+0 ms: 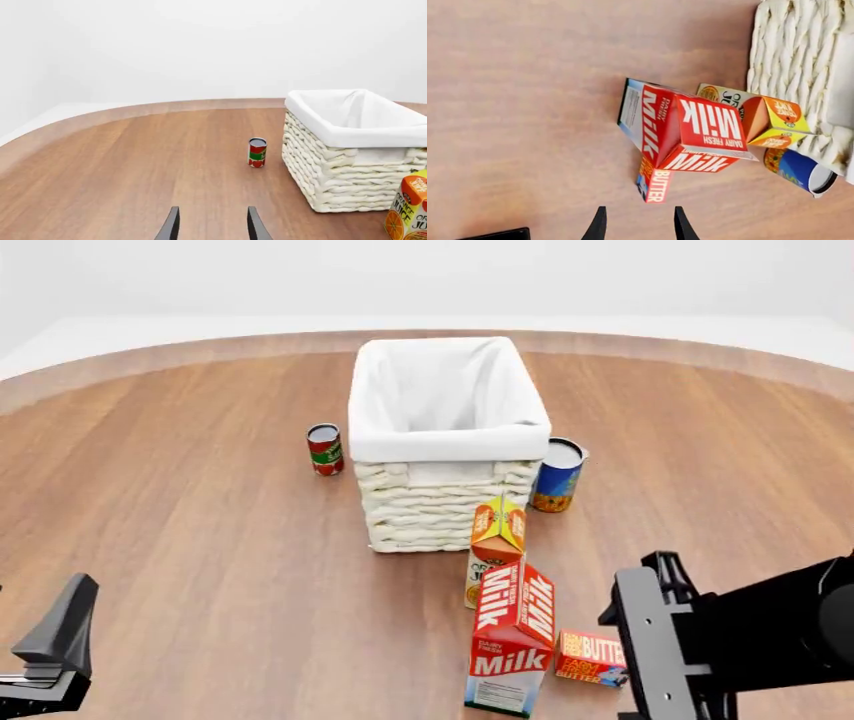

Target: Pick up the butter and put it in the basket.

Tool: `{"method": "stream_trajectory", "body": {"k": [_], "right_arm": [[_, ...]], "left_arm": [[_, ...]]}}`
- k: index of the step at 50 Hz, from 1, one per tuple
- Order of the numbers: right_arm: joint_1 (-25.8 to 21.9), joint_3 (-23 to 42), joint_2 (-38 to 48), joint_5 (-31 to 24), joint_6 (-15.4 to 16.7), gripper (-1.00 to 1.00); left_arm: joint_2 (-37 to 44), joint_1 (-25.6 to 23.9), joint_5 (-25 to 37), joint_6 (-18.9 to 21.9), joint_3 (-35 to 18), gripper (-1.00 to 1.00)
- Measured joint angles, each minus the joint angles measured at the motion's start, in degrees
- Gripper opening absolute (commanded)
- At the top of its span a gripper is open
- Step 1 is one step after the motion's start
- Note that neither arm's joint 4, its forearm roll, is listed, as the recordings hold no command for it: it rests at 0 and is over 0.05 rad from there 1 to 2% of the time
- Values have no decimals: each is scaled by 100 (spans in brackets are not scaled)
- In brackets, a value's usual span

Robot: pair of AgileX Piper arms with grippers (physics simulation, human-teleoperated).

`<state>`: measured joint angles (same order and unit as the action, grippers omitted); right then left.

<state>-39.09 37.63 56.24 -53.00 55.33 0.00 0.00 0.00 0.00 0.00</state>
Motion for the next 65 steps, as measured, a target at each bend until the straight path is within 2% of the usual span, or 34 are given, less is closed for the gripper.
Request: {"method": "stream_trajectory", "body": {"k": [48, 65], "right_arm": [[336, -669, 255, 903, -164, 100], [596, -795, 343, 1127, -24, 100]], "left_arm": [[0, 0, 0, 0, 0, 100], [0, 0, 0, 0, 0, 100]]}}
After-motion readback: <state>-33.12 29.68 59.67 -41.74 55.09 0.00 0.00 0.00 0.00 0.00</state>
